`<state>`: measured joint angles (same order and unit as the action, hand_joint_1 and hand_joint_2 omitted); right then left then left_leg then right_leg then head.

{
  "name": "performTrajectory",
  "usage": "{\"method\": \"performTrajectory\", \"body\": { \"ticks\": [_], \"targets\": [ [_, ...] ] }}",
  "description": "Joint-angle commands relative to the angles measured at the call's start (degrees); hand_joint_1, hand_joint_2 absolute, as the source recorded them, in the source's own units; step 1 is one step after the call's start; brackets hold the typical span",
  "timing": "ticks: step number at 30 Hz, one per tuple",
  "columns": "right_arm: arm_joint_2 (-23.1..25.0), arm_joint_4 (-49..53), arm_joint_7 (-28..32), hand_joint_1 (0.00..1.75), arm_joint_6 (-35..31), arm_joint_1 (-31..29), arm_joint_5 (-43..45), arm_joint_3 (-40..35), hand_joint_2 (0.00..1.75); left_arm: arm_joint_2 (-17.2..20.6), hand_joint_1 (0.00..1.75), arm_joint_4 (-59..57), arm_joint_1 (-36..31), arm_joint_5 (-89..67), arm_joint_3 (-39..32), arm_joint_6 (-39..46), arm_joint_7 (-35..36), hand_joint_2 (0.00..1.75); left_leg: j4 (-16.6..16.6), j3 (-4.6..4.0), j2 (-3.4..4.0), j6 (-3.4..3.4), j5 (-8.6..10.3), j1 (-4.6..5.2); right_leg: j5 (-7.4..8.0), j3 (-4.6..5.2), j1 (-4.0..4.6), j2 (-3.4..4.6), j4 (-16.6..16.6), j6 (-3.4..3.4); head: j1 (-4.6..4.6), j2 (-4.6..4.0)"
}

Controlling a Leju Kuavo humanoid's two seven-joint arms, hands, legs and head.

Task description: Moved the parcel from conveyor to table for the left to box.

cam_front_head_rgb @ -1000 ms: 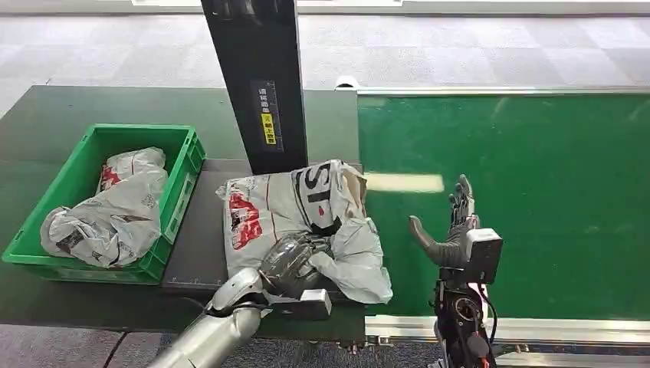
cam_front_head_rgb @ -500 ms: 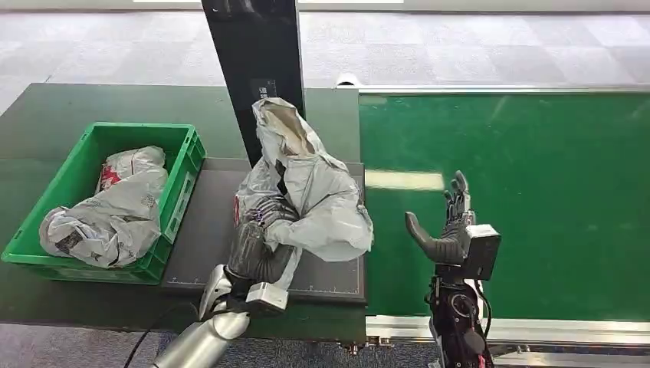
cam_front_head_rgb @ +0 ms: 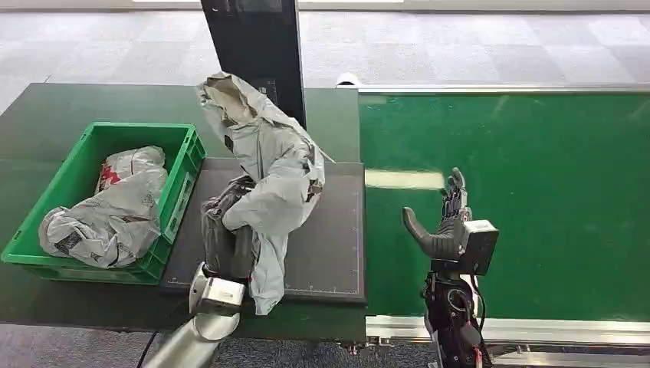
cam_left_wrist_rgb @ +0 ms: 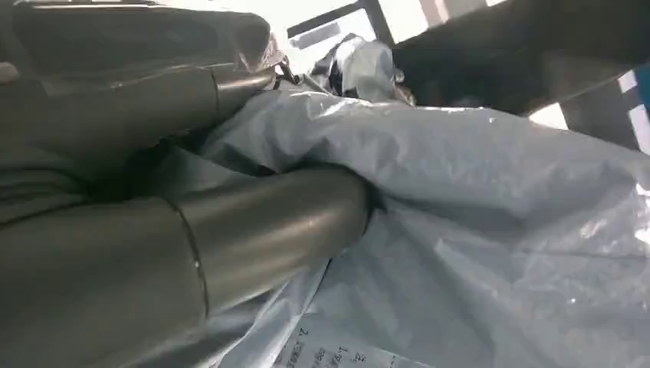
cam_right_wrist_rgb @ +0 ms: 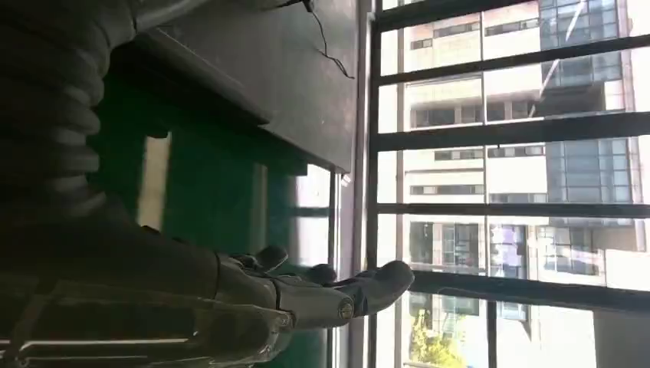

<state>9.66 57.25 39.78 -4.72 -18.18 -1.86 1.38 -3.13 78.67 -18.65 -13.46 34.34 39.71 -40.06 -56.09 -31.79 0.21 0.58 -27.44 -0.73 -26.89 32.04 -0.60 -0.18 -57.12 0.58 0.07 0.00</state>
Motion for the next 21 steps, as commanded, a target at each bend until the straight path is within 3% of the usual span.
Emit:
{"method": "performTrajectory", "body": {
  "ticks": [1,2,6,13,20,21],
  "targets": [
    [-1.5,-4.2,0.2,0.0,-1.6,-1.4,2.2,-3.4,1.75,-1.5,1.75,11.3,-0.3,-3.0,-7.3,0.3,0.1,0.0,0.0,-0.03,0.06,-0.02,-0.01,0.01,0.02,0.05,0.0,0.07,0.0,-0.01,0.0,0.0],
    [-1.5,-3.3,0.2,0.0,-1.7,-0.1,2.6,-4.4,1.75,-5.3,1.75,13.5,-3.7,-5.3,-16.8,0.3,0.1,0.0,0.0,-0.03,0.06,-0.02,0.0,0.0,0.03,0.05,0.01,0.08,0.0,-0.02,0.0,-0.02],
    [-1.6,-3.5,0.2,0.0,-2.7,0.0,3.5,-6.0,1.75,-6.1,1.75,11.8,-10.4,-5.9,-22.6,0.3,0.1,0.0,-0.2,-0.32,-0.12,-0.01,0.05,-0.08,0.04,0.29,0.09,-0.1,-0.1,-0.06,0.0,-0.02],
    [-1.9,-3.6,0.2,0.0,-3.8,-0.6,5.2,-7.2,1.75,-9.1,1.75,16.7,-14.3,-10.5,-29.7,0.3,0.1,0.0,-0.1,-0.17,0.04,-0.02,0.04,-0.05,0.07,0.21,0.06,0.05,-0.1,-0.05,0.0,0.0],
    [-2.1,-3.1,0.2,0.0,-4.1,0.0,5.3,-7.2,1.75,-9.3,1.75,13.8,-16.6,-16.0,-31.0,0.3,0.1,0.0,0.0,-0.08,0.02,-0.01,0.11,-0.02,0.11,0.13,0.03,0.04,0.0,-0.07,0.0,-0.02],
    [-2.2,-3.1,0.2,0.0,-4.0,0.0,5.3,-7.2,1.75,-9.8,1.75,12.8,-17.2,-17.8,-32.2,0.3,0.1,1.75,0.0,-0.1,-0.01,0.0,0.09,-0.02,0.09,0.13,0.04,0.01,0.0,-0.06,0.0,0.0]
  ]
}}
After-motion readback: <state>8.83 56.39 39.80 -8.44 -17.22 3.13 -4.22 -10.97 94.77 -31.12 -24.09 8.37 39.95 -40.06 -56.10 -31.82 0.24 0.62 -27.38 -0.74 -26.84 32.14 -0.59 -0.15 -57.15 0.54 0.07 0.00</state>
